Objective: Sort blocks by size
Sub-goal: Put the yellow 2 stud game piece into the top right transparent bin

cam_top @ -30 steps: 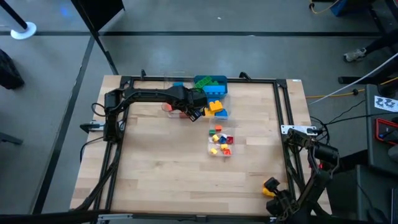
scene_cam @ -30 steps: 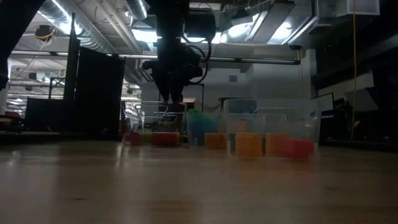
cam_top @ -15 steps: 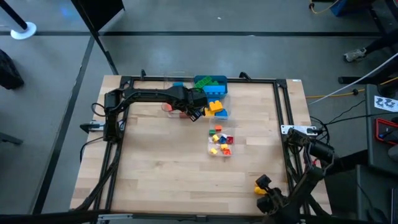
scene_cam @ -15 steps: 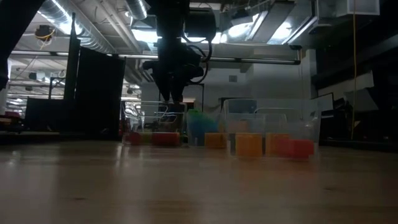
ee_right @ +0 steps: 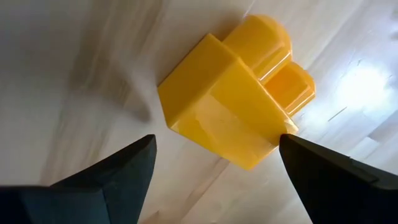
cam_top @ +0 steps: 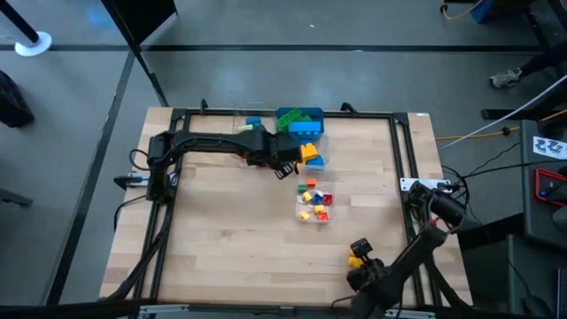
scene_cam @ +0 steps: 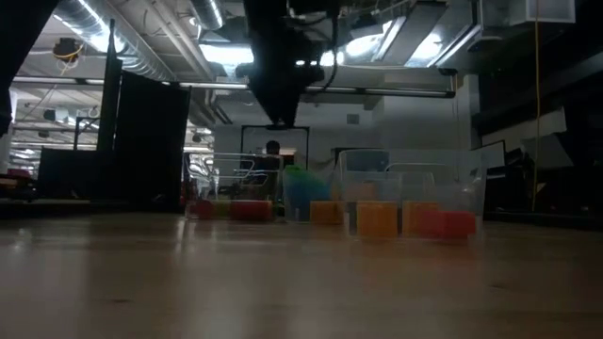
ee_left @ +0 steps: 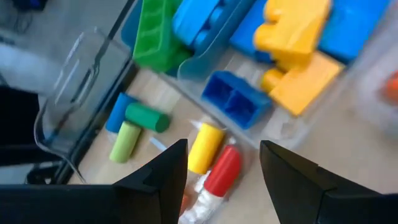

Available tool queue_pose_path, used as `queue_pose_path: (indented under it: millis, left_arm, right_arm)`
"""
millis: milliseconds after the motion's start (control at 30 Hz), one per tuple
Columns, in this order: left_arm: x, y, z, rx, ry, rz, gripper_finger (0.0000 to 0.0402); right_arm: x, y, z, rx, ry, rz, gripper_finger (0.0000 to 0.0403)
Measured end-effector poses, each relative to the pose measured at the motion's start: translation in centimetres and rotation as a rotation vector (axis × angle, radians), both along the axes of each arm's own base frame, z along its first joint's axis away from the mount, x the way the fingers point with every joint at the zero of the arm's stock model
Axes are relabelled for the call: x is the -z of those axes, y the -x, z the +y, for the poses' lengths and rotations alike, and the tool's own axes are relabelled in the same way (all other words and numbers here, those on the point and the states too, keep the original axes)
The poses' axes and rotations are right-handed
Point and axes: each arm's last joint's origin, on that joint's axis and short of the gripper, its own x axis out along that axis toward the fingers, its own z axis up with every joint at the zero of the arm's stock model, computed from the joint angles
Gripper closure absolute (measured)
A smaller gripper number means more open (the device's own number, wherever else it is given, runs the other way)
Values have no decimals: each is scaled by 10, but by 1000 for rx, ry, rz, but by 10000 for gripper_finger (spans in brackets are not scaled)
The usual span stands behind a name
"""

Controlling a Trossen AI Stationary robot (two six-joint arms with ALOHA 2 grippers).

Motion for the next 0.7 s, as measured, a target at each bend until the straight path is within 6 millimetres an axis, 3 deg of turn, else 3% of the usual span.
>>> queue_pose_path:
  millis: [167, 433, 633, 700]
  left_arm:
    - [-31, 2, -31, 72, -59, -68, 218]
    - [-90, 47, -90, 149, -54, -269, 218]
    - [-114, 76, -126, 213, 0, -376, 218]
    - [-117, 82, -136, 235, 14, -394, 218]
  right_arm:
    - [0, -11, -8, -1, -11, 12, 64]
    - [0, -25, -21, 49, -15, 39, 138]
    - [-3, -29, -27, 2, 58, 74, 180]
    - [-15, -31, -26, -15, 85, 44, 187]
